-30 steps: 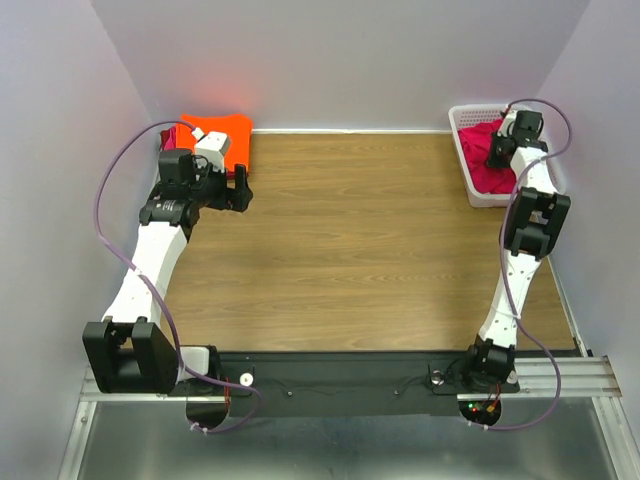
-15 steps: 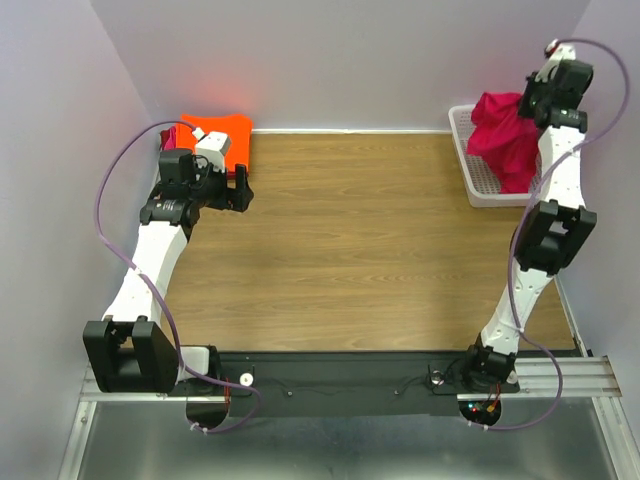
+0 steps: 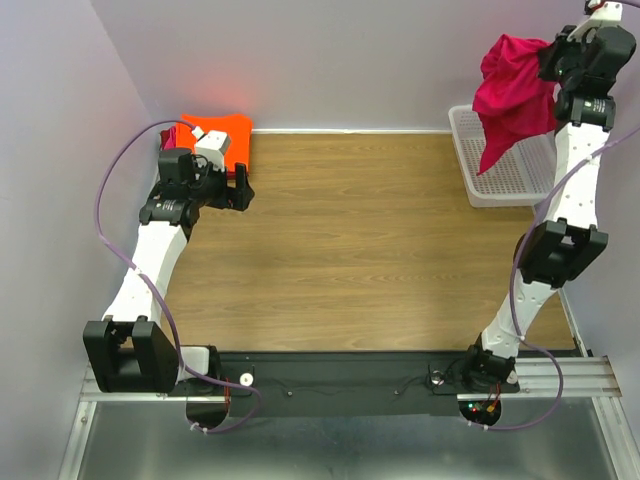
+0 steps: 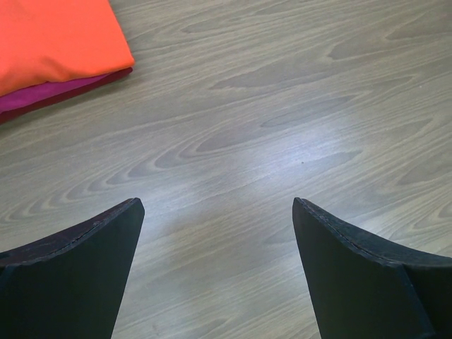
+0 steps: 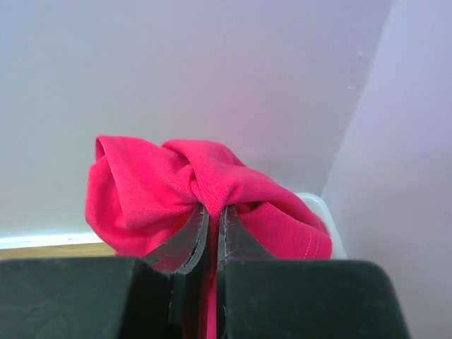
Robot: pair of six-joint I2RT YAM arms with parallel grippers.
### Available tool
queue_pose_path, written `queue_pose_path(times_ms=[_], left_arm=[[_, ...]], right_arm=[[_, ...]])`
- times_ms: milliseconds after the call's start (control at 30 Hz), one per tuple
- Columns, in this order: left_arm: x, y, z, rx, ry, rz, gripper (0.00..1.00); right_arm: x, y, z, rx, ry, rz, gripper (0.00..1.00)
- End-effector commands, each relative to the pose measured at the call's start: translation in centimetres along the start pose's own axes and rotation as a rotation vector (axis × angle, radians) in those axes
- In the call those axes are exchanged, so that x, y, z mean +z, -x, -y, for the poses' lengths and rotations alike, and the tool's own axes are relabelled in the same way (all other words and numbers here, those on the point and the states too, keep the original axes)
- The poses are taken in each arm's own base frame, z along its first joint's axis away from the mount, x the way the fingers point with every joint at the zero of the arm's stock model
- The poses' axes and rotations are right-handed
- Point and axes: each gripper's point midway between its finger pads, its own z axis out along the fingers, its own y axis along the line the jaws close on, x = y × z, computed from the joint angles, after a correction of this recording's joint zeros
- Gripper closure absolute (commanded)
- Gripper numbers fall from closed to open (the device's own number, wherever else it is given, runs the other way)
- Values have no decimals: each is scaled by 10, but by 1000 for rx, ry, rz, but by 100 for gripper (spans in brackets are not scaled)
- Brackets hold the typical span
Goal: Fold and stack the t-shirts
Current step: Move the tshirt to the center of the board
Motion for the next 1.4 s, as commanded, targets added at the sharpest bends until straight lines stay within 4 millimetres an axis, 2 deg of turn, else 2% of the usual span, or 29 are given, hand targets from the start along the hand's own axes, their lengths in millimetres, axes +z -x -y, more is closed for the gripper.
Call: queue_pose_path(times_ms=[0, 67, 167, 233, 267, 300, 400, 433, 467, 500, 533, 567, 600, 633, 667, 700, 733, 767, 833, 933, 1000, 1067, 1133, 1167, 1200, 1233, 1267, 1300, 1367], left_arm=[[-10, 26, 4, 14, -41, 86, 1], [-13, 31, 9, 15, -67, 103, 1], [-24, 40, 1, -8, -86, 131, 1], [-32, 46, -2, -24, -105, 151, 1], [-34, 47, -4, -36, -110, 155, 1], [-37, 49, -4, -36, -122, 162, 1], [-48, 55, 0, -31, -177, 179, 1], [-50, 55, 5, -20, -204, 177, 1], [-54, 55, 8, -7, -215, 183, 1], [-57, 56, 11, 4, -223, 188, 1], [-60, 56, 14, 15, -236, 190, 1], [-64, 57, 17, 34, -240, 202, 1], [-66, 57, 18, 41, -241, 205, 1], [-68, 57, 20, 49, -247, 211, 1], [-70, 57, 22, 62, -251, 216, 1], [-71, 56, 23, 65, -255, 217, 1], [-72, 55, 26, 72, -265, 216, 1], [-72, 54, 26, 91, -271, 216, 1], [-71, 48, 29, 107, -291, 200, 1], [-65, 34, 38, 164, -327, 158, 1], [-57, 19, 44, 238, -330, 108, 2], [-45, -3, 73, 324, -402, 49, 2], [-36, -22, 88, 409, -427, 2, 3], [-29, -42, 109, 448, -484, -40, 4], [-23, -52, 119, 472, -503, -66, 6], [-15, -60, 121, 508, -482, -86, 8], [-8, -79, 140, 540, -531, -132, 9], [-1, -85, 135, 545, -511, -153, 10], [9, -104, 159, 605, -540, -191, 14]], right_arm=[[-66, 128, -48, -19, 181, 292, 99], [-82, 141, -62, -16, 241, 313, 99], [-115, 165, -90, -16, 362, 351, 100], [-138, 172, -109, -12, 451, 352, 99], [-138, 161, -114, 3, 482, 322, 99], [-150, 167, -122, -9, 517, 332, 99], [-169, 141, -146, 22, 642, 248, 99], [-162, 110, -156, 61, 683, 172, 100], [-168, 101, -165, 67, 710, 149, 100], [-179, 92, -177, 65, 748, 130, 99], [-188, 79, -199, 75, 812, 100, 99], [-188, 36, -214, 111, 874, 3, 97], [-204, 23, -231, 108, 937, -33, 72], [-219, 5, -265, 106, 1024, -79, 53], [-224, -32, -279, 92, 1059, -147, 33], [-234, -50, -291, 92, 1092, -199, 2], [-240, -63, -300, 96, 1112, -230, 0], [-239, -83, -299, 125, 1098, -290, 0], [-234, -103, -296, 135, 1066, -361, 0], [-227, -145, -278, 66, 951, -467, 0], [-233, -182, -265, 17, 900, -565, 0], [-234, -214, -248, -55, 825, -642, 0], [-249, -256, -232, -90, 778, -764, 3], [-251, -270, -220, -141, 729, -802, 4], [-255, -283, -212, -162, 708, -835, 5], [-258, -293, -207, -181, 691, -861, 10], [-263, -310, -196, -212, 649, -906, 13], [-265, -317, -192, -221, 635, -928, 17], [-269, -337, -180, -243, 576, -994, 29]])
